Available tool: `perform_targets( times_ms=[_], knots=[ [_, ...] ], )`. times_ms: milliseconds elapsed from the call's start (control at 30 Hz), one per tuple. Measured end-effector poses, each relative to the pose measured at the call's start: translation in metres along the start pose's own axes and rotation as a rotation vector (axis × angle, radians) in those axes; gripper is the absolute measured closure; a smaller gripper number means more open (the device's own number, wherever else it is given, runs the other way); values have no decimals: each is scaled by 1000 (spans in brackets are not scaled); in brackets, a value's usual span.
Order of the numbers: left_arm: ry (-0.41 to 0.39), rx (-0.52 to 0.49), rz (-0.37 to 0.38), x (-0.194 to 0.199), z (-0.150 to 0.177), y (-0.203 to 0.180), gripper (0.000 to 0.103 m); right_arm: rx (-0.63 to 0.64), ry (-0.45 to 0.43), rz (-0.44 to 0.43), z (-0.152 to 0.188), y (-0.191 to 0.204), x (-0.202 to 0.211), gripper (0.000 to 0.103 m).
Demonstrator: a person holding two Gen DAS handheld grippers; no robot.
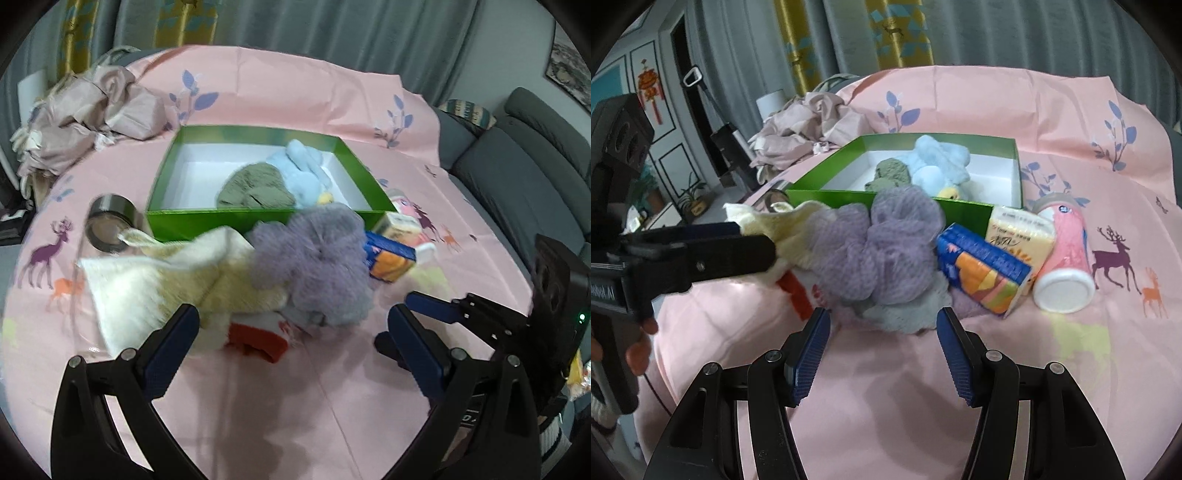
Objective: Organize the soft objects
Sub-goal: 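Grasp the lavender mesh bath puff with the right gripper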
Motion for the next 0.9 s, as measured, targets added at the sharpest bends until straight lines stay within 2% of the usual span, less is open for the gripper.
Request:
perform_targets(
  times_ms=[300,567,667,767,900],
  knots=[
    [-24,-21,91,-11,-14,-3,1,-18,4,-35,-1,-4,-16,42],
    [-15,-42,109,-30,-40,-1,4,-33,-21,-80,-16,-10,-25,42],
    [5,-39,117,-39,-49,2,10,-36,-21,-102,-22,-12,-32,42],
    [29,-40,124,-46,-53,3,25,-30,-12,-106,-27,-11,-40,42],
    [53,-17,117,-53,-55,6,39,-27,-8,-111,-33,-11,-47,42]
  ],
)
Point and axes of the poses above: each gripper's, at about its wrist camera, not at the fingertips, and x roughly against the way its jaws point, y to its left, z to its underside, the point moved 3 cm from there along -x, roughly the way its jaws point, and after that the axes turned 14 degrees about y, right-handed, at the moved point
